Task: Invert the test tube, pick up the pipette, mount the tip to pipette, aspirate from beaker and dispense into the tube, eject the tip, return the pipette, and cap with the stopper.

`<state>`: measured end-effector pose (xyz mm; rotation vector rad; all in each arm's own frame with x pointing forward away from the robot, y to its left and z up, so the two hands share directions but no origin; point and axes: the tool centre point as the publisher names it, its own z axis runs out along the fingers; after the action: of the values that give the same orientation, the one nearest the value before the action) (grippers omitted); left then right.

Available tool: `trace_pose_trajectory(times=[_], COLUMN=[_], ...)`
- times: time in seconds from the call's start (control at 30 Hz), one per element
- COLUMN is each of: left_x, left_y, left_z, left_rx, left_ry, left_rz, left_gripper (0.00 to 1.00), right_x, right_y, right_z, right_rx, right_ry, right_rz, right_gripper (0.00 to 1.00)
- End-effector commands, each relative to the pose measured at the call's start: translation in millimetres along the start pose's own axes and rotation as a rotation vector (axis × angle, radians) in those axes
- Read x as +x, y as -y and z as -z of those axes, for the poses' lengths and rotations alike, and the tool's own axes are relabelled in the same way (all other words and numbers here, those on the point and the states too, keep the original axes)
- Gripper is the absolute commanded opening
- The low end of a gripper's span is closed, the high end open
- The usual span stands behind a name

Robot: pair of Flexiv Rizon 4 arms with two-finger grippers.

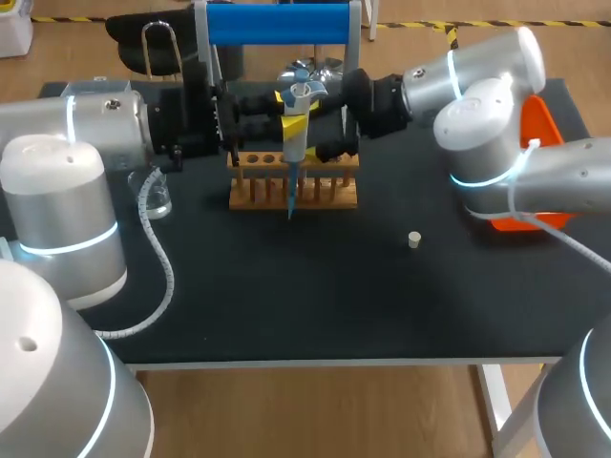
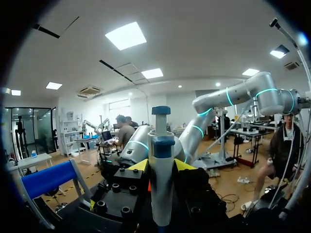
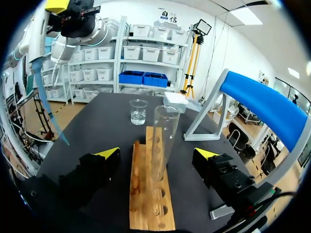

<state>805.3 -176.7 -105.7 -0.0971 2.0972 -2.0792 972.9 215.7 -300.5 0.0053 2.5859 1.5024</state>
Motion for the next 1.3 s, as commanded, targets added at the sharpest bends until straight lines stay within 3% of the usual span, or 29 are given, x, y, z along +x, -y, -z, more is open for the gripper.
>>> trace_pose_trajectory(times=[0.03,0.3,0.6,0.83,1.3], left_x=[0.1,0.1,0.1,0.1,0.1], left_y=[-0.1,-0.1,-0.1,-0.1,-0.1], left_z=[-1.2,-1.2,-1.2,-1.2,-1.2], left_rx=[0.002,0.002,0.002,0.002,0.002], left_ry=[0.003,0.003,0.003,0.003,0.003], left_rz=[-0.001,-0.001,-0.001,-0.001,-0.001], left_gripper=[0.0,0.0,0.0,0.0,0.0], right_x=[22.8,62.3,103.7,126.4,137.7], right_y=[-2.4,-10.7,-28.3,-54.3,-94.7], right_z=[54.3,108.9,134.6,141.6,118.7], right_rx=[-0.001,-0.088,-0.218,-0.347,-0.49], right_ry=[0.019,0.028,-0.015,-0.048,-0.078], right_rz=[-0.006,-0.055,-0.086,-0.059,-0.073], right_gripper=[1.0,1.0,1.0,1.0,1.0])
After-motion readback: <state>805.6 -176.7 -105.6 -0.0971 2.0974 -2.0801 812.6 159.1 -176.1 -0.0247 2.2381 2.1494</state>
